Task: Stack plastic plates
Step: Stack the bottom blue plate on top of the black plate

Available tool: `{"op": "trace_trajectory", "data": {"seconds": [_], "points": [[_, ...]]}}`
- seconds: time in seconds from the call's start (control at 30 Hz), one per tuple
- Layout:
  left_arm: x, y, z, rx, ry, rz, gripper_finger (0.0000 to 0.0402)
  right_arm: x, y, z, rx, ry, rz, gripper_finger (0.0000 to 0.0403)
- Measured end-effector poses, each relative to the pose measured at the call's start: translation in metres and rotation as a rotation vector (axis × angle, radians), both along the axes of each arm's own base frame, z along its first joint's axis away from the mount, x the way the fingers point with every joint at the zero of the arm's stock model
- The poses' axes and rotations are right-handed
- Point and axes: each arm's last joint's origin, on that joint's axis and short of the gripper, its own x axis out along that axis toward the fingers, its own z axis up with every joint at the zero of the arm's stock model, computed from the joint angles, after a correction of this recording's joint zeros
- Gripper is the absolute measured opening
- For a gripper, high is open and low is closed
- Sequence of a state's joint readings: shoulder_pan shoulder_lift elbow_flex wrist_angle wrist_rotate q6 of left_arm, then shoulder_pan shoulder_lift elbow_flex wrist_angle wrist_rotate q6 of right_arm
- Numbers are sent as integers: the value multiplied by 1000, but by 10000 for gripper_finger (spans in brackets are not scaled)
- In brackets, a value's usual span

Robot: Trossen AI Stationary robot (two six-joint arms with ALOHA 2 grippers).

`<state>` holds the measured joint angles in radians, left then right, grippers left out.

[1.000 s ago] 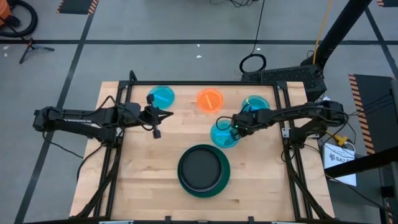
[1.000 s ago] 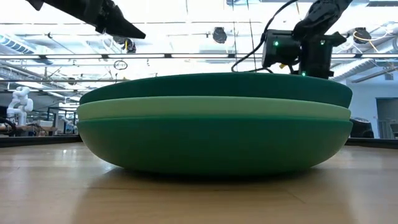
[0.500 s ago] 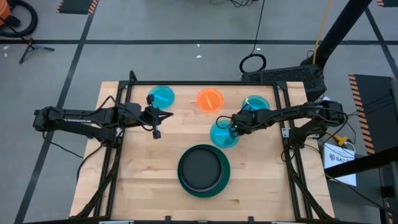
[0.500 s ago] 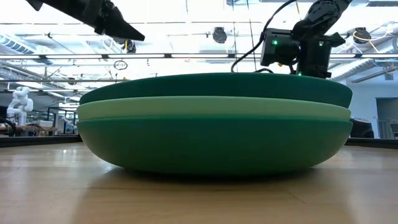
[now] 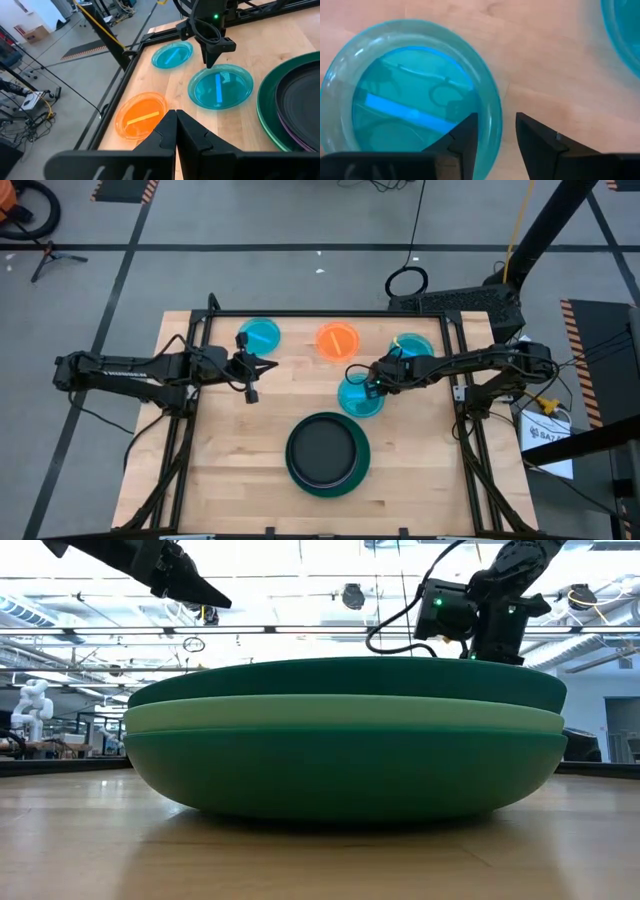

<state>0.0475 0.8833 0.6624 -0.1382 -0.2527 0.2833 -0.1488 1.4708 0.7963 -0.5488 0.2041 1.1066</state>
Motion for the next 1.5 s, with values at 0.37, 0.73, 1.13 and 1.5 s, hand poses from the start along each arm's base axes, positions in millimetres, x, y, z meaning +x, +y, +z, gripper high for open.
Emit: {"op": "trace_trajectory", "data": {"seconds": [0.37,0.73,1.13,1.5], "points": [[0,0,0,2,-1,0,4,0,1,-1,-50,9,-20,128],[0,0,0,1,-1,0,4,11,4,-21,-47,29,-10,128],[0,0,0,1,-1,0,4,17,3,-23,-52,-14,-17,111],[0,0,0,1,-2,0,4,17,3,-22,-53,-20,-19,37]]}}
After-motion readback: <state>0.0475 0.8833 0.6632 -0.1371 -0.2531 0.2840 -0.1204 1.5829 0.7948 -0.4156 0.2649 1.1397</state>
